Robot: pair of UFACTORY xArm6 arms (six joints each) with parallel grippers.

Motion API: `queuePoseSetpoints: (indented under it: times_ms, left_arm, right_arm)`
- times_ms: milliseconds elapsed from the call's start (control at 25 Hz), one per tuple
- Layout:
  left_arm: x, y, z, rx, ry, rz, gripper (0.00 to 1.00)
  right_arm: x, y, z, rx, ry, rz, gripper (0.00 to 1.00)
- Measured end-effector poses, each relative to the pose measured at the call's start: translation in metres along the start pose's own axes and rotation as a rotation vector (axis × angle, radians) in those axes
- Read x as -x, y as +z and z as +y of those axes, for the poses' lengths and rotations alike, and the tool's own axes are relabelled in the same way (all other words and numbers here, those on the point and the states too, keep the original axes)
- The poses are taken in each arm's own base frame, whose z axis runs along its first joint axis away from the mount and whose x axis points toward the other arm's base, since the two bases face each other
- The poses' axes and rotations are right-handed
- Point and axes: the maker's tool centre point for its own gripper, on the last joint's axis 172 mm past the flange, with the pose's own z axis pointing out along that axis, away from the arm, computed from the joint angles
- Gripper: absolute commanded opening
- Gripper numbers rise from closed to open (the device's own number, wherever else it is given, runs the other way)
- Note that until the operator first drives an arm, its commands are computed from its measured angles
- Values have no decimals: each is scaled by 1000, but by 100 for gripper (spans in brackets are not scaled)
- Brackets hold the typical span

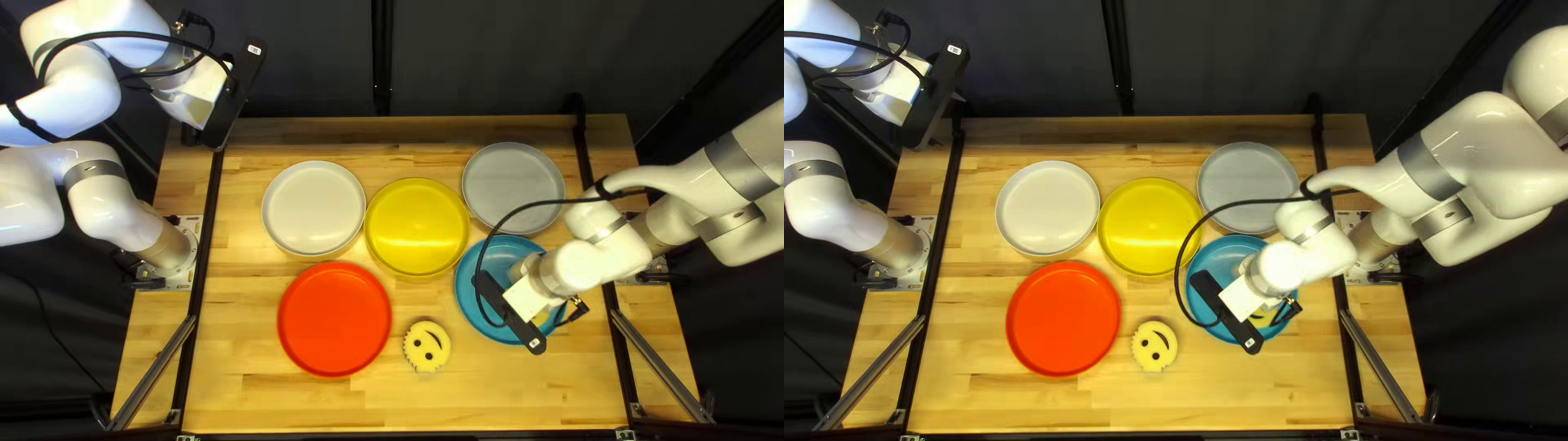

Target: Pick up sponge and scrub the plate

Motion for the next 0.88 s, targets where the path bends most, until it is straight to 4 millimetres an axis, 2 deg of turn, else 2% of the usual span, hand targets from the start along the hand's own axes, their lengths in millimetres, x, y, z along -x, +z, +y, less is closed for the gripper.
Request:
queuePoseSetpoints:
  times_ms: [160, 360, 520, 680, 880]
  left_arm:
    - [0, 0, 0, 0, 0, 0, 100]
    - [0, 0, 0, 0, 0, 0, 100]
    - [0, 0, 0, 0, 0, 0, 100]
    - [0, 0, 0, 0, 0, 0, 100]
    - [0, 0, 0, 0, 0, 0, 100]
  right_arm:
    - [20, 5, 15, -12, 7, -2, 0]
    - [50, 11, 45, -38, 24, 9, 0]
    - [61, 13, 58, -57, 38, 18, 0]
    - [54, 13, 58, -64, 37, 22, 0]
    - [22, 9, 48, -59, 20, 25, 0]
